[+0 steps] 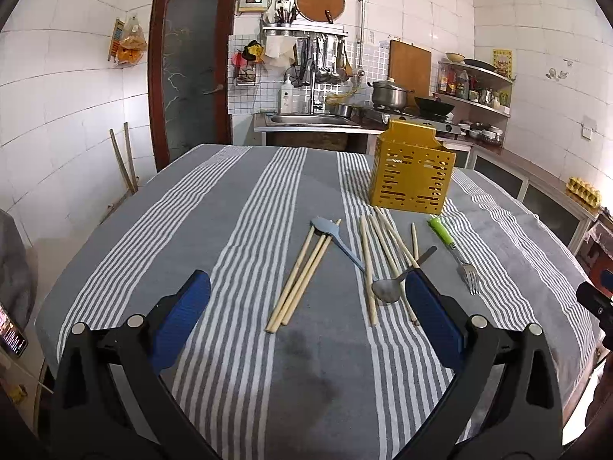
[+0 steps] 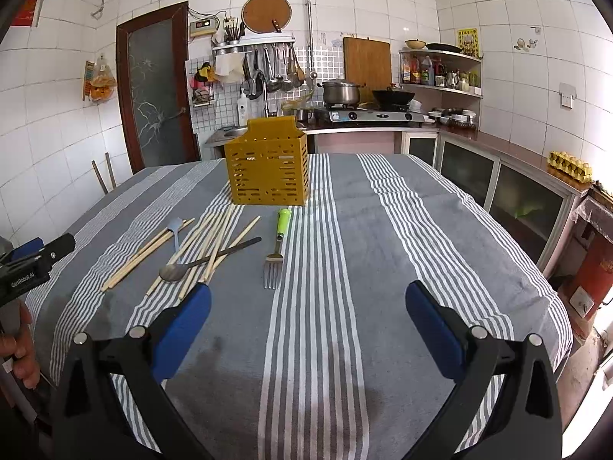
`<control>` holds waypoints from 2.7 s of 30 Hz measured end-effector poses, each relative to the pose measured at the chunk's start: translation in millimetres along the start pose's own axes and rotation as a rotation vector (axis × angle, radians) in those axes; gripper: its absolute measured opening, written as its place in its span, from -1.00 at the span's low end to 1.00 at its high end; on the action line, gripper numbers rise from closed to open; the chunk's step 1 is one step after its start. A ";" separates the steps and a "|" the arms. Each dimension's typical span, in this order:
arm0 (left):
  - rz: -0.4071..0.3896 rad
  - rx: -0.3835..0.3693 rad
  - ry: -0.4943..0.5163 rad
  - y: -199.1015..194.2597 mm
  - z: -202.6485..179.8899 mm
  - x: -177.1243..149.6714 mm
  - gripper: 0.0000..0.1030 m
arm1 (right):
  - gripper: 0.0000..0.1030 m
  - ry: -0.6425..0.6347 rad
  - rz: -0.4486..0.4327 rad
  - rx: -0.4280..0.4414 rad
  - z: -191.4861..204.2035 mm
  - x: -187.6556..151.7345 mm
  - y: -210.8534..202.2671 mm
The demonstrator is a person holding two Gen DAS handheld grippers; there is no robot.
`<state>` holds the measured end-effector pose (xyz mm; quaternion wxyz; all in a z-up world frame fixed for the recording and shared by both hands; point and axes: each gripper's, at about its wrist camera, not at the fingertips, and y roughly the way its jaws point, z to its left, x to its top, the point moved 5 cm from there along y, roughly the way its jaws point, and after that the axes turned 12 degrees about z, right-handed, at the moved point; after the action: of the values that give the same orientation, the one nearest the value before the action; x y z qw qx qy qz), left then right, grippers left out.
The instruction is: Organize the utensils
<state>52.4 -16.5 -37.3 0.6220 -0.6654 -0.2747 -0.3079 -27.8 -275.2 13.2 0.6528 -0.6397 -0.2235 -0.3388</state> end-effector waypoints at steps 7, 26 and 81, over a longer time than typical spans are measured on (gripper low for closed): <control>0.014 0.022 0.029 21.2 0.8 13.7 0.91 | 0.92 0.008 0.009 -0.014 -7.6 4.7 12.6; 0.223 0.012 0.117 141.8 20.8 57.8 0.78 | 0.92 0.008 0.109 -0.043 -16.3 50.8 98.7; 0.494 -0.121 0.244 259.7 8.0 90.2 -0.68 | -0.29 -0.101 0.508 -0.011 107.7 102.7 282.9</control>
<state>306.9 -29.6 -140.9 0.6657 -0.7063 -0.0084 -0.2408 262.3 -198.5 -96.9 0.7014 -0.6950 -0.0859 -0.1328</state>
